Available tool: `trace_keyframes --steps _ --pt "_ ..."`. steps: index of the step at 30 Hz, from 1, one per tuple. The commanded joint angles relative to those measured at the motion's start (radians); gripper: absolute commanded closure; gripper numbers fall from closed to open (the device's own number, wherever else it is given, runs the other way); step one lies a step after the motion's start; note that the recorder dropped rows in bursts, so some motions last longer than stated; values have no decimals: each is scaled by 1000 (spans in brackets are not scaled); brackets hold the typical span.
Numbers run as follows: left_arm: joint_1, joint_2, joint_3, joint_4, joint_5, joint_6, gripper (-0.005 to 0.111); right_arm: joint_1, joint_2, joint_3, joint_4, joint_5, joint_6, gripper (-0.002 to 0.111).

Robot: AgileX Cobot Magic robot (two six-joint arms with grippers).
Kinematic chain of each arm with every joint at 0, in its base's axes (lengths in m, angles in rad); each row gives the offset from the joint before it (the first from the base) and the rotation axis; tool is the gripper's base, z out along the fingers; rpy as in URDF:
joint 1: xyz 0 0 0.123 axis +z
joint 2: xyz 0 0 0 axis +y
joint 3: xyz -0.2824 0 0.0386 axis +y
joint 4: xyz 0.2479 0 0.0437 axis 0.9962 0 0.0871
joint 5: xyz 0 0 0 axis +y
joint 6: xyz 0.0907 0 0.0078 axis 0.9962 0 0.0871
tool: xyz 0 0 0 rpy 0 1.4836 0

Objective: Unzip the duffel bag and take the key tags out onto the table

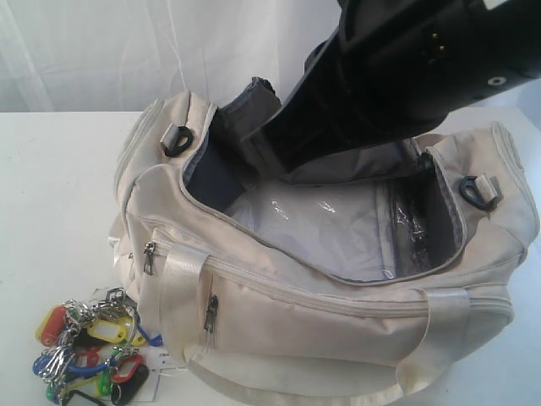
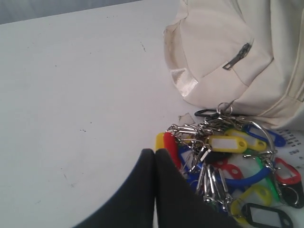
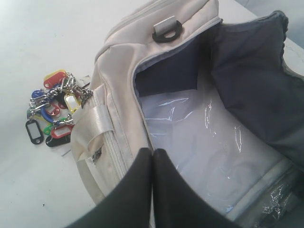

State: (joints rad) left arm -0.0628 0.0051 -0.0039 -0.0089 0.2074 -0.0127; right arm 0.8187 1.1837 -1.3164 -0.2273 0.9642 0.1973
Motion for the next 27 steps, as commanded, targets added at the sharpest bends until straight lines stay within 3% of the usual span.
trace_keyframes --steps 1,6,27 --pt "59 -5 4 -8 -6 -11 107 -2 -6 4 -2 -8 2 108" --pt "98 -5 4 -8 -6 -11 107 -2 -6 4 -2 -8 2 108" --pt "98 -5 4 -8 -6 -11 107 -2 -6 4 -2 -8 2 108"
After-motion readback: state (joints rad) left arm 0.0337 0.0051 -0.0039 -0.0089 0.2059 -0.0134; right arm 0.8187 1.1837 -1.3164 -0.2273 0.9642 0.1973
